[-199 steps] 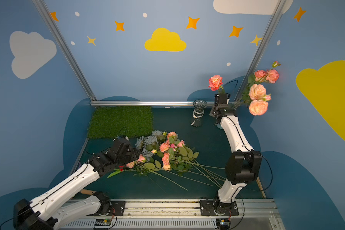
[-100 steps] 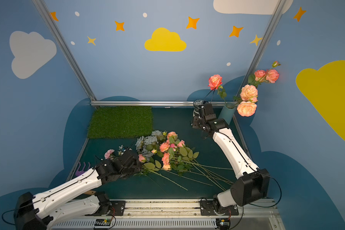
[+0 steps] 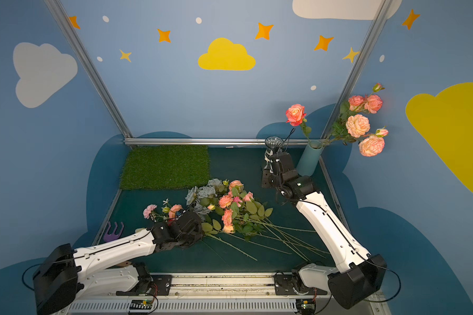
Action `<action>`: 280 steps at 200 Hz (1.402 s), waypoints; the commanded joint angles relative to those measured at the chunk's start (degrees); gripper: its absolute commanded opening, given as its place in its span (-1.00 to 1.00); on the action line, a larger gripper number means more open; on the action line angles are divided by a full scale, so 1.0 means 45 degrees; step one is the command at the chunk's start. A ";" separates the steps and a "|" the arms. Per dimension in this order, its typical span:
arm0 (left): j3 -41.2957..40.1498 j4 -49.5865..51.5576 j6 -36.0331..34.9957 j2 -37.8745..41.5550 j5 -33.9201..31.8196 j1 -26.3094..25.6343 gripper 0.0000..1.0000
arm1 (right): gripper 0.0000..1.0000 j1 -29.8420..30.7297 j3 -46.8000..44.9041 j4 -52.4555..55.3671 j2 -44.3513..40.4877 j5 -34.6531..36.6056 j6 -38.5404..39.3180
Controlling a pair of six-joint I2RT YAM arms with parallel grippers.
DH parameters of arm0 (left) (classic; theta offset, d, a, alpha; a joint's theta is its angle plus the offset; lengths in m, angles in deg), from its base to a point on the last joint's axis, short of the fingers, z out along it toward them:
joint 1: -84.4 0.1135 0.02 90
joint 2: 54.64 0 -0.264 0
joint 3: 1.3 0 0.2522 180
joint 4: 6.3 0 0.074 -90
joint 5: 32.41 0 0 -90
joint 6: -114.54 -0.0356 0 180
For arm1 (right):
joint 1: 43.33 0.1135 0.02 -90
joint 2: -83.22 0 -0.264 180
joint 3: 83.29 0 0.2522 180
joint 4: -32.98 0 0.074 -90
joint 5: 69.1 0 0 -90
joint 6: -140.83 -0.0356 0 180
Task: Place the pink flowers into the vase
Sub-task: Pick up the flower at the center of the board.
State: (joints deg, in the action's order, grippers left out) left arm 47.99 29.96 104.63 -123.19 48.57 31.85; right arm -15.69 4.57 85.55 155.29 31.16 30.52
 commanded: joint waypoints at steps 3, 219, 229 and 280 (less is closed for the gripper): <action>0.0599 -0.0700 0.0682 -0.0720 0.0232 -0.0352 -0.39 | -0.07 0.0047 -0.0318 -0.0027 -0.0420 0.0136 0.0081; 0.0165 -0.3629 0.1484 -0.2348 -0.0776 -0.0902 -0.81 | -0.07 -0.0590 -0.1056 -0.0533 -0.1268 -0.0446 -0.0172; 0.0262 -0.3329 0.1458 -0.2171 -0.1145 -0.1010 -0.86 | -0.07 -0.0613 -0.1074 -0.0538 -0.1309 -0.0445 -0.0173; 0.0990 -0.1843 0.1223 -0.0985 -0.3587 -0.2022 -0.96 | -0.07 -0.0665 -0.1043 -0.0555 -0.1322 -0.0532 -0.0173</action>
State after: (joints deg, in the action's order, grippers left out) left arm 49.41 16.52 112.04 -130.32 40.22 24.90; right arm -18.29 0.47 83.87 150.66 29.17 30.08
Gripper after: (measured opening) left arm 0.072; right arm 0.466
